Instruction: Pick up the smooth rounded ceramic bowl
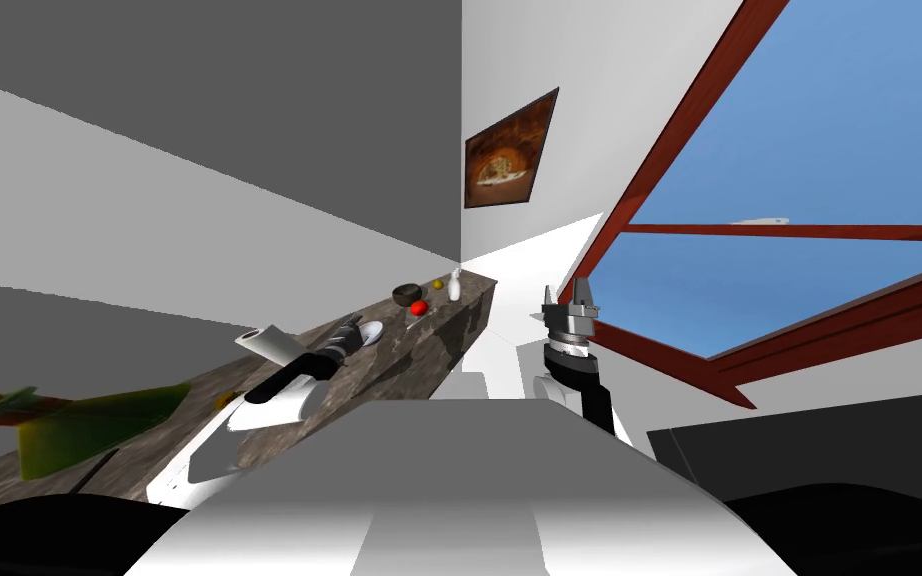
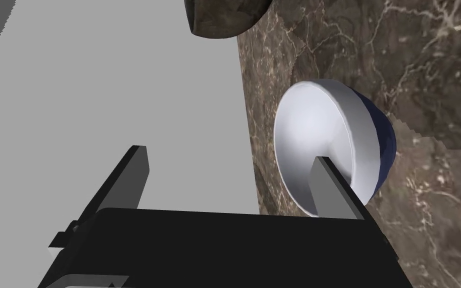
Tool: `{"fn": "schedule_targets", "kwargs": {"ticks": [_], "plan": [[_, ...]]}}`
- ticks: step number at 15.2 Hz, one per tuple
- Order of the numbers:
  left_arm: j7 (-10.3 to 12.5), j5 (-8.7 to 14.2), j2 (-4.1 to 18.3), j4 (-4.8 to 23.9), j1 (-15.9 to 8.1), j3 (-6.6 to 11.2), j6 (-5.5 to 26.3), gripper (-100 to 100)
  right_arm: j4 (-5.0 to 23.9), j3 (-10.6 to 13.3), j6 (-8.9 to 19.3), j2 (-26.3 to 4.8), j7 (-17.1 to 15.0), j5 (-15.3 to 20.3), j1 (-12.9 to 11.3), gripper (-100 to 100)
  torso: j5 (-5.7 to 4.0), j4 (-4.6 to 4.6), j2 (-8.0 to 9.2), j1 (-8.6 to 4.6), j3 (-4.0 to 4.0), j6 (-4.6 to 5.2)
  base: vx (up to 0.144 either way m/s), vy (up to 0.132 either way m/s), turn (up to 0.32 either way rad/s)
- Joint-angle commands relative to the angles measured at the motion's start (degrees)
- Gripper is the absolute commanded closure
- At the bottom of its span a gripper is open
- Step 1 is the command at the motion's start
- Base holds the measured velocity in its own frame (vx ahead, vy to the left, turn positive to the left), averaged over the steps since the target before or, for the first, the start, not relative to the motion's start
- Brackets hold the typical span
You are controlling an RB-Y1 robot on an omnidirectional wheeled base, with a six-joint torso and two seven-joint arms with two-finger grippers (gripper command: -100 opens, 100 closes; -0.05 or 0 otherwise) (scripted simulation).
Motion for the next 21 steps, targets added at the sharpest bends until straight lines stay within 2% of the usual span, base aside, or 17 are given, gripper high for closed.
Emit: {"fn": "schedule_targets", "kwargs": {"ticks": [1,2,3,5,6,8,9,11,12,13,15,16,18,19,21], "plan": [[0.54,1.28,1.22,0.98,0.01,0.91,2.86,-100,0.00,0.00,0.00,0.00,0.00,0.00,0.00,0,0.00,0.00,0.00,0.00,0.00,0.00,0.038,-0.034,-0.034],[0.54,1.28,1.22,0.98,0.01,0.91,3.42,-100,0.00,0.00,0.00,0.00,0.00,0.00,0.00,0,0.00,0.00,-0.01,-0.01,-0.01,0.00,0.029,-0.025,-0.009],[1.14,2.47,2.20,1.71,0.06,1.97,5.18,-100,0.00,0.00,0.00,0.00,0.00,0.00,0.00,0,0.00,0.00,0.00,0.00,0.00,-0.01,0.039,-0.029,-0.033],[1.14,2.47,2.20,1.71,0.06,1.97,7.00,-100,0.00,0.00,0.00,0.00,0.00,0.00,0.00,0,0.00,-0.01,-0.03,-0.02,-0.01,0.00,0.039,-0.028,-0.022],[1.73,3.65,3.14,2.43,0.11,3.03,8.45,-100,0.00,0.00,0.00,0.00,0.00,0.00,0.00,0,0.00,-0.01,-0.01,0.00,-0.01,0.00,0.037,-0.028,-0.037],[1.73,3.65,3.14,2.43,0.11,3.03,10.55,-100,0.00,0.00,0.00,0.00,0.00,0.00,0.00,0,0.00,-0.01,-0.03,-0.01,-0.02,0.00,0.039,-0.025,-0.022],[2.32,4.82,4.05,3.14,0.15,4.07,12.14,-100,0.00,0.00,0.00,0.00,0.00,0.00,0.00,0,0.00,-0.01,-0.02,0.01,-0.01,0.00,0.039,-0.023,-0.032],[2.32,4.82,4.05,3.14,0.15,4.07,14.05,-100,0.00,0.00,0.00,0.00,0.00,0.00,0.00,0,0.00,-0.01,-0.04,0.01,-0.02,0.00,0.041,-0.021,-0.025],[2.32,4.82,4.05,3.14,0.15,4.07,14.05,-100,0.00,0.00,0.00,0.00,0.00,0.00,0.00,0,0.01,-0.01,-0.03,0.02,-0.02,0.00,0.018,-0.010,-0.001],[2.90,5.96,4.91,3.83,0.19,5.10,16.14,-100,0.00,0.00,0.00,0.00,0.00,0.00,0.00,0,0.01,0.00,0.02,0.04,0.01,-0.01,0.023,-0.023,-0.033],[2.90,5.96,4.91,3.83,0.19,5.10,17.49,-100,0.00,0.00,0.00,0.00,0.00,0.00,0.00,0,0.00,0.00,0.02,0.00,0.01,0.00,0.032,-0.023,-0.027],[3.47,7.08,5.74,4.51,0.23,6.11,19.44,-100,0.00,0.00,0.00,0.00,0.00,0.00,0.00,0,0.01,0.00,0.02,0.02,0.01,-0.01,0.046,-0.022,-0.037],[3.47,7.08,5.74,4.51,0.23,6.11,20.86,-100,0.00,0.00,0.00,0.00,0.00,0.00,0.00,0,0.00,-0.01,-0.04,0.02,-0.02,0.00,0.044,-0.019,-0.021],[4.02,8.17,6.52,5.18,0.26,7.09,22.53,-100,0.00,0.00,0.00,0.00,0.00,0.00,0.00,0,0.01,-0.01,-0.03,0.03,-0.02,0.00,0.044,-0.022,-0.030],[4.02,8.17,6.52,5.18,0.26,7.09,24.14,-100,0.00,0.00,0.00,0.00,0.00,0.00,0.00,0,0.00,-0.01,-0.05,0.00,-0.03,0.00,0.041,-0.024,-0.025]]}}
